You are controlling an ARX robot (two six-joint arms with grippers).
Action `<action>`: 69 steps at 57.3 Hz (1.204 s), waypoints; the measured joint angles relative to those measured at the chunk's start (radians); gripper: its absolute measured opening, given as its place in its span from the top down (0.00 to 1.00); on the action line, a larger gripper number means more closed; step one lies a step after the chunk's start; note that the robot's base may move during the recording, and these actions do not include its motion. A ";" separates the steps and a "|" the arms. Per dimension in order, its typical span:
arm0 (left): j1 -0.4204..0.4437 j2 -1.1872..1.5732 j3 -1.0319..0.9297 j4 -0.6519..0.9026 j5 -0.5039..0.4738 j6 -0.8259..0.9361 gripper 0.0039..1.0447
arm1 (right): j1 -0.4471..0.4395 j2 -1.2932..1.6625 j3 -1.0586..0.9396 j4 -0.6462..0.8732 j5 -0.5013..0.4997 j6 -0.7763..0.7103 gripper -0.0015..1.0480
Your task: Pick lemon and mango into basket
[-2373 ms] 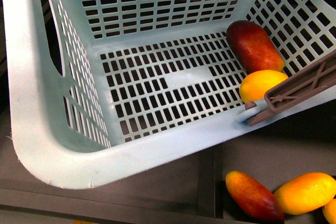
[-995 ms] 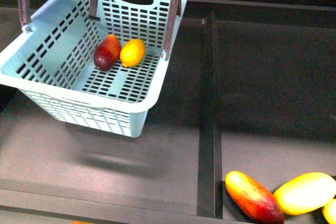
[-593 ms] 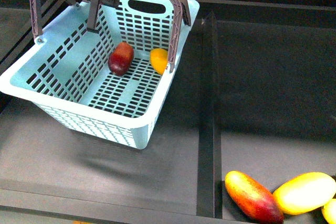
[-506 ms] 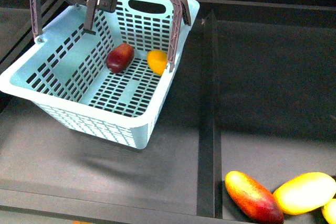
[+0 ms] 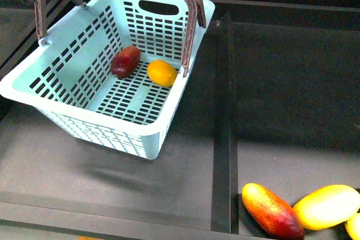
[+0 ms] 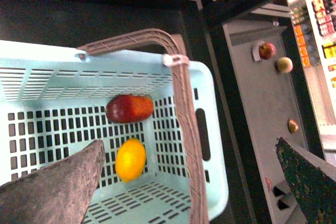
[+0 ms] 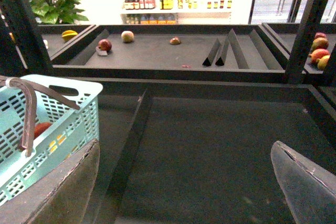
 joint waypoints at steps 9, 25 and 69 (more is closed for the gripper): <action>0.056 -0.105 -0.397 0.814 0.286 0.723 0.32 | 0.000 0.000 0.000 0.000 0.003 0.000 0.08; 0.205 -0.387 -0.846 1.191 0.418 1.442 0.87 | 0.000 0.000 0.000 0.000 0.002 0.000 0.08; 0.432 -0.937 -1.239 1.024 0.643 1.488 0.97 | 0.000 0.000 0.000 0.000 0.002 0.000 0.08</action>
